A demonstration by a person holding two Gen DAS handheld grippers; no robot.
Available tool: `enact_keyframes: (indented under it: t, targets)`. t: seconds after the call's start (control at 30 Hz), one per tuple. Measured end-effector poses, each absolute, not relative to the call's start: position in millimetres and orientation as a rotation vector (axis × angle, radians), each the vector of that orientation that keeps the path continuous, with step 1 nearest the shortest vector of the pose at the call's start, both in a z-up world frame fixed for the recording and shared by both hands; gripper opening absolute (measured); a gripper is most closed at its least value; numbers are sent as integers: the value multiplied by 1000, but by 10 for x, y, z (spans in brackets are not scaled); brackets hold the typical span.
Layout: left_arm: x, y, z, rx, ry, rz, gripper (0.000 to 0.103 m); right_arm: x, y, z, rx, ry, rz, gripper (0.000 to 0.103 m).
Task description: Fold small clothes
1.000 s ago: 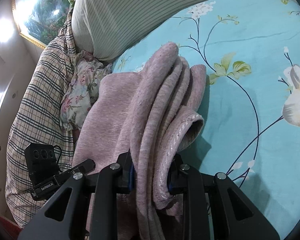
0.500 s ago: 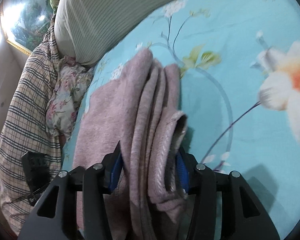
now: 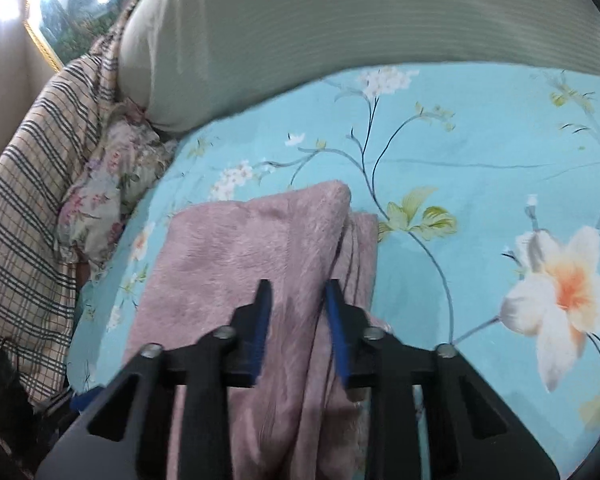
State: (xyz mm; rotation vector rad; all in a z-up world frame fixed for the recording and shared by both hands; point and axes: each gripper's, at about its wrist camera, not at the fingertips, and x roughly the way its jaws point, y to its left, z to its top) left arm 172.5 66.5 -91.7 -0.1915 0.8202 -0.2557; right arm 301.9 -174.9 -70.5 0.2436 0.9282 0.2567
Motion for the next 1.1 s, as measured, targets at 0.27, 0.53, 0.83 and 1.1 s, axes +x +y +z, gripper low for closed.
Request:
enact_keyframes:
  t: [0.27, 0.53, 0.83, 1.1]
  targets:
    - [1783, 540, -1027, -179, 853, -329, 54, 3006, -1875, -479, 244, 872, 244, 7]
    - [1575, 637, -1006, -173, 864, -289, 56, 2629, -2019, -506, 303, 892, 223, 11]
    - [1012, 724, -1111, -117, 868, -239, 60, 1565, -1949, -517, 354, 888, 278, 52]
    - [1061, 503, -1407, 25, 888, -100, 56, 1338, -1810, -874, 309, 959, 276, 52]
